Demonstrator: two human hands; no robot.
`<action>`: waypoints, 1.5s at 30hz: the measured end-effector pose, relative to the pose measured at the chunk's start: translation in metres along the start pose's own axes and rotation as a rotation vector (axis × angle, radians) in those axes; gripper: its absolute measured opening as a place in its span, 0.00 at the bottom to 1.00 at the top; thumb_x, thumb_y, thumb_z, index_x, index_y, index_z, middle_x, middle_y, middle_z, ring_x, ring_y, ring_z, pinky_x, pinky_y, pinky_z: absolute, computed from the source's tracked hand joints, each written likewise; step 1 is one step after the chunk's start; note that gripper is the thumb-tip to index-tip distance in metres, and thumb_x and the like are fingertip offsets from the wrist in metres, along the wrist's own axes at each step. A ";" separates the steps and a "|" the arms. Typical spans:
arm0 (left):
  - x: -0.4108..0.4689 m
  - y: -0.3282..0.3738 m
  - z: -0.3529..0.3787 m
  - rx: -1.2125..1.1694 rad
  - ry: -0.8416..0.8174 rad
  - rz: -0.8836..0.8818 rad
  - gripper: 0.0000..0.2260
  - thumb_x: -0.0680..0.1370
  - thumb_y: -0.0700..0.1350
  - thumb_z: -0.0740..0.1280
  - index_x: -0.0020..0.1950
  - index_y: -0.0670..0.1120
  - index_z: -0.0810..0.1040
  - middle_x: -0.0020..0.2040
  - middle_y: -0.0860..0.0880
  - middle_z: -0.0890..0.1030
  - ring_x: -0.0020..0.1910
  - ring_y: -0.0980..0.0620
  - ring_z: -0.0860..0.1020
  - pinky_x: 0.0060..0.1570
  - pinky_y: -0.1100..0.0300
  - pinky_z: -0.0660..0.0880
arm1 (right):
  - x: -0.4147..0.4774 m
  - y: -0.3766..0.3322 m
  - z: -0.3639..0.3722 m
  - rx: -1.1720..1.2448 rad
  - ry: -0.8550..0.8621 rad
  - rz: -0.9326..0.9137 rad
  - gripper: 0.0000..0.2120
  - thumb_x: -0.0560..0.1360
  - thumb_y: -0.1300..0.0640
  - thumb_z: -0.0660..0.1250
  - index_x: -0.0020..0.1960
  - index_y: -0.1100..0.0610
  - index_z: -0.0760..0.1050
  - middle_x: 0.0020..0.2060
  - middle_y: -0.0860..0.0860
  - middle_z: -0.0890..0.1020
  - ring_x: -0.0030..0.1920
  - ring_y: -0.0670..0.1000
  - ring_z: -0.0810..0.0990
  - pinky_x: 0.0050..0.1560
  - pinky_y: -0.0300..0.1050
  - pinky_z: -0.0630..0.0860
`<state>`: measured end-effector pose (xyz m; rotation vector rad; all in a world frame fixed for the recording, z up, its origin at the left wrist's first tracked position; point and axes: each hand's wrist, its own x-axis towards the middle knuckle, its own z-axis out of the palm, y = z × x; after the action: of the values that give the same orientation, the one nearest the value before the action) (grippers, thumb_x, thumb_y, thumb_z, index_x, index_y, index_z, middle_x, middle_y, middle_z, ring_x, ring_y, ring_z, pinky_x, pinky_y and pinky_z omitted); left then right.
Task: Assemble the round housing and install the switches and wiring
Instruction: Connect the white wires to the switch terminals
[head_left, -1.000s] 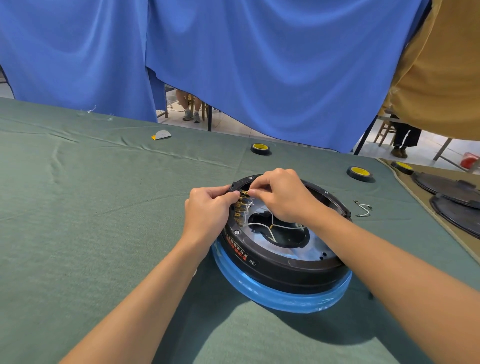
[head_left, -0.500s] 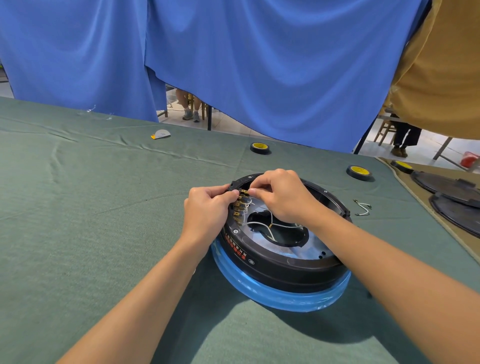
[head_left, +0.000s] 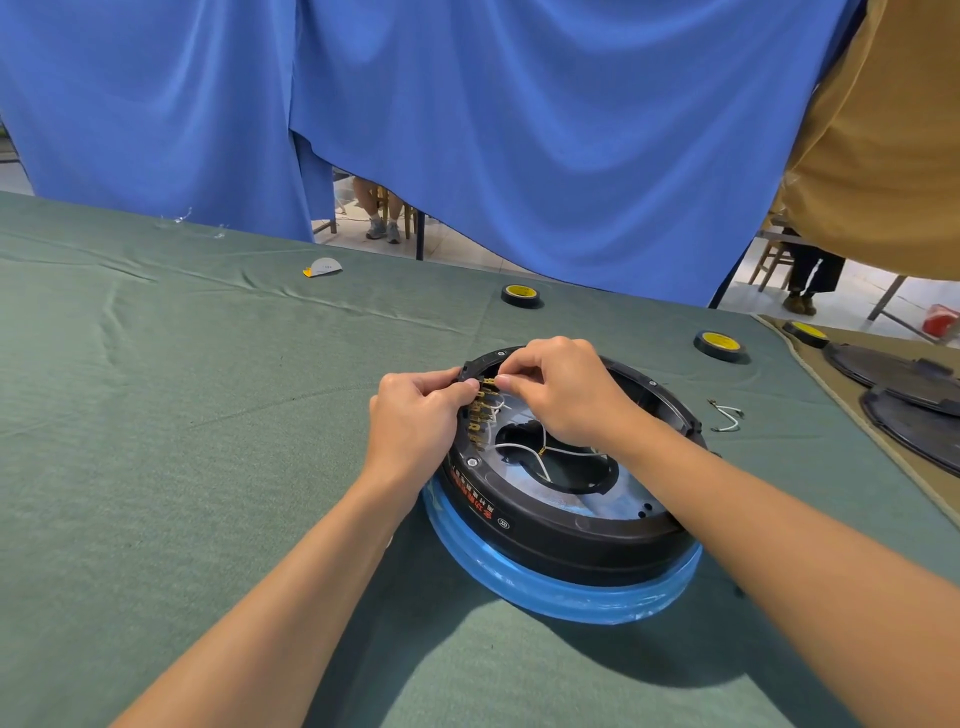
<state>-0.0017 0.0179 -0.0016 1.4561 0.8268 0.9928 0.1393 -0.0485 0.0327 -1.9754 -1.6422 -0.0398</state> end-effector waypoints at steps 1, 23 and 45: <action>0.000 0.000 0.000 0.002 0.000 -0.002 0.14 0.73 0.42 0.73 0.32 0.61 0.84 0.36 0.53 0.86 0.42 0.52 0.85 0.51 0.51 0.81 | 0.000 -0.001 0.000 -0.011 0.005 -0.004 0.08 0.78 0.56 0.67 0.49 0.58 0.84 0.40 0.50 0.83 0.40 0.46 0.75 0.41 0.38 0.69; 0.019 0.001 -0.014 -0.127 0.031 -0.110 0.08 0.72 0.36 0.73 0.49 0.44 0.86 0.38 0.49 0.86 0.38 0.54 0.84 0.41 0.61 0.80 | -0.029 0.052 -0.076 -0.110 0.186 0.207 0.08 0.77 0.54 0.66 0.46 0.53 0.84 0.40 0.46 0.83 0.43 0.47 0.78 0.45 0.40 0.69; 0.018 0.000 -0.010 -0.296 0.046 -0.130 0.07 0.72 0.34 0.71 0.46 0.43 0.85 0.40 0.43 0.86 0.38 0.49 0.85 0.38 0.60 0.81 | -0.027 0.164 -0.058 -0.564 -0.218 0.318 0.11 0.76 0.66 0.64 0.52 0.57 0.83 0.51 0.56 0.82 0.51 0.59 0.79 0.51 0.52 0.78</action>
<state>-0.0040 0.0384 0.0009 1.1176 0.7616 1.0055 0.3016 -0.1122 0.0061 -2.7360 -1.5370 -0.1914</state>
